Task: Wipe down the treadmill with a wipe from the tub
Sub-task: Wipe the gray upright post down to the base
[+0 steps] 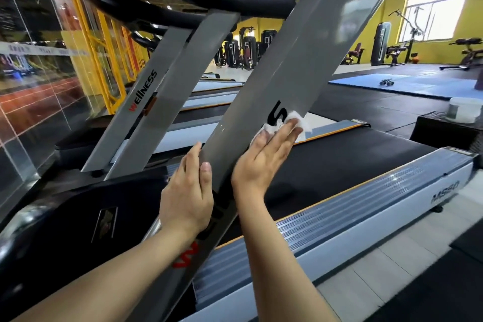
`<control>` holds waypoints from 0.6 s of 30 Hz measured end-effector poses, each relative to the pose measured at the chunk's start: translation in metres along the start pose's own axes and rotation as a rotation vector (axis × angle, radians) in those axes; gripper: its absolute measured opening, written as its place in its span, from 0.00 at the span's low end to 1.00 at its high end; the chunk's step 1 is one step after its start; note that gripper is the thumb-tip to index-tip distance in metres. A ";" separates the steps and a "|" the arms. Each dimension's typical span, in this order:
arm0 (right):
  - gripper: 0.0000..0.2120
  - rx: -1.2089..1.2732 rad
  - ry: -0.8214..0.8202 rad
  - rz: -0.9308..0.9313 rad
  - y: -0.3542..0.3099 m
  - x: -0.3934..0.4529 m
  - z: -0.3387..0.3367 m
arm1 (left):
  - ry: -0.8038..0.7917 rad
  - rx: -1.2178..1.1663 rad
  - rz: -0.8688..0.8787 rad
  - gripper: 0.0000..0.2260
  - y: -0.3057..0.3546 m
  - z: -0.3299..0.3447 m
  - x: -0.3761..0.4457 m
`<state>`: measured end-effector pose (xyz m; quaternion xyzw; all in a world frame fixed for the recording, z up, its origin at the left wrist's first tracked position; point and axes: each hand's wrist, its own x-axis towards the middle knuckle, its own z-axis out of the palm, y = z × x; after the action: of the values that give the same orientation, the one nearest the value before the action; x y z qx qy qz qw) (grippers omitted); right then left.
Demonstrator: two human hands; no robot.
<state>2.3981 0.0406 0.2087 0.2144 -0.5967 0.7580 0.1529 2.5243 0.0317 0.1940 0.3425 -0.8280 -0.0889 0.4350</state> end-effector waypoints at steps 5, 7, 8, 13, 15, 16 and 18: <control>0.34 -0.112 -0.250 -0.121 0.024 -0.066 -0.027 | -0.050 -0.008 0.012 0.30 -0.002 -0.003 0.001; 0.33 -0.196 -0.222 -0.291 0.014 -0.028 -0.024 | -0.071 -0.029 0.003 0.30 -0.004 -0.004 0.003; 0.31 -0.261 -0.203 -0.385 0.002 -0.002 -0.022 | -0.084 -0.048 0.002 0.29 -0.006 -0.004 0.004; 0.23 -0.652 -0.290 -0.929 -0.041 0.054 -0.031 | -0.190 -0.168 0.002 0.26 -0.011 -0.012 0.007; 0.19 -0.756 -0.404 -1.097 -0.035 0.036 -0.035 | -0.201 -0.178 -0.003 0.27 -0.021 -0.015 -0.003; 0.19 -0.798 -0.459 -1.158 -0.029 0.020 -0.033 | -0.190 -0.159 0.003 0.28 -0.029 -0.016 -0.013; 0.19 -0.851 -0.577 -1.224 -0.017 -0.023 -0.026 | -0.154 -0.099 -0.001 0.29 -0.051 -0.015 -0.045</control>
<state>2.4221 0.0700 0.2062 0.6146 -0.6274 0.1615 0.4500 2.5784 0.0249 0.1500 0.3134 -0.8533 -0.1560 0.3865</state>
